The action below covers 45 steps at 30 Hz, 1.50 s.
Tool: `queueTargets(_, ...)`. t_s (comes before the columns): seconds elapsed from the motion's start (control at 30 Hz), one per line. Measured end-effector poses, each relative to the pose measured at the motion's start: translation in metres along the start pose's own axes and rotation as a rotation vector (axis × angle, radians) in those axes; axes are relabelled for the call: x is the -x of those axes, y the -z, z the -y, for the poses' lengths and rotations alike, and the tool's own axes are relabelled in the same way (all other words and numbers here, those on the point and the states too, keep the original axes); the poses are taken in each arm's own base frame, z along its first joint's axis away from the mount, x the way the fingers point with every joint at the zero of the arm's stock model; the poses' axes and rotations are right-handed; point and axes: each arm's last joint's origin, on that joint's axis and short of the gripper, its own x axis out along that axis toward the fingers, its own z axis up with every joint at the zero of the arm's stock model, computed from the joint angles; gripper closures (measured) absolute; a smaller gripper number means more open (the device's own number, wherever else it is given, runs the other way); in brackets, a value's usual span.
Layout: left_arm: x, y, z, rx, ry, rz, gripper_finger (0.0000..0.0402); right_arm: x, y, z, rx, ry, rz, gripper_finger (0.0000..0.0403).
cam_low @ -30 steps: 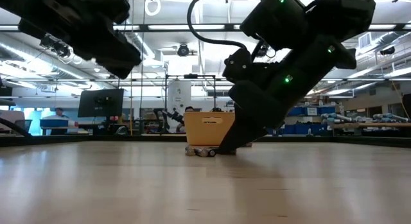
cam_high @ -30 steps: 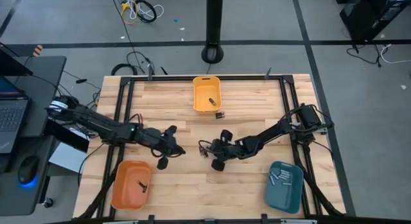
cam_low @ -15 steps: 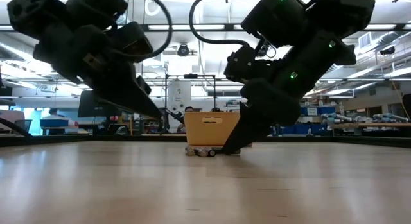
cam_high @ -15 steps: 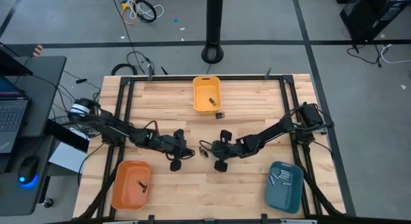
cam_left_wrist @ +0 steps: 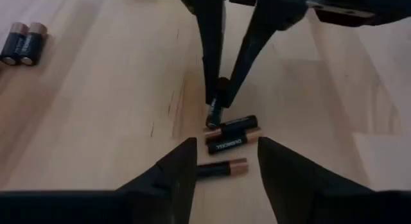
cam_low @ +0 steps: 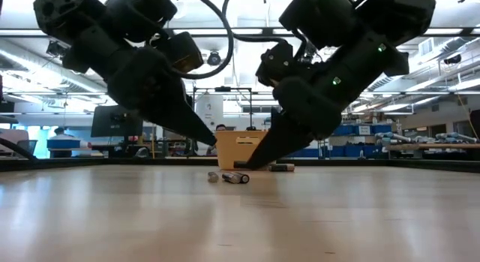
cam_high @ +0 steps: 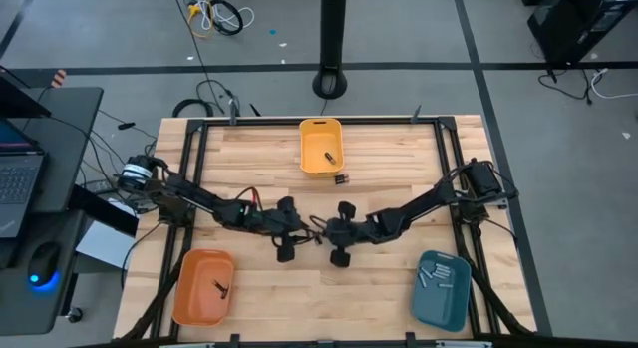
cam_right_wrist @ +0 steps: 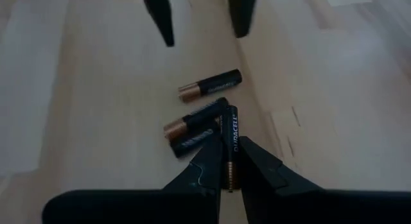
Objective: Sort batteries
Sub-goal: Put the small black battery into the orange bin
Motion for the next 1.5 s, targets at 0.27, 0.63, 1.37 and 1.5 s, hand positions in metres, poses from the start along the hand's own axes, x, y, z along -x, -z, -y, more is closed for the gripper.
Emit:
queueTargets(0.27,-0.001,-0.002,-0.001,0.008,0.083,-0.001,0.0221,0.004,-0.006,-0.012,-0.012,-0.049,0.086,0.0358)
queueTargets(0.63,0.000,-0.004,0.000,-0.013,0.107,0.020,0.0224,0.005,-0.014,-0.015,-0.038,-0.075,0.164,0.0357)
queueTargets(1.37,0.000,-0.008,0.000,0.016,0.124,0.057,0.0316,0.006,-0.018,-0.016,-0.050,-0.073,0.202,0.0357)
queueTargets(1.5,0.000,-0.007,0.000,0.013,0.123,0.050,0.0335,0.006,-0.018,-0.016,-0.044,-0.075,0.207,0.0357)
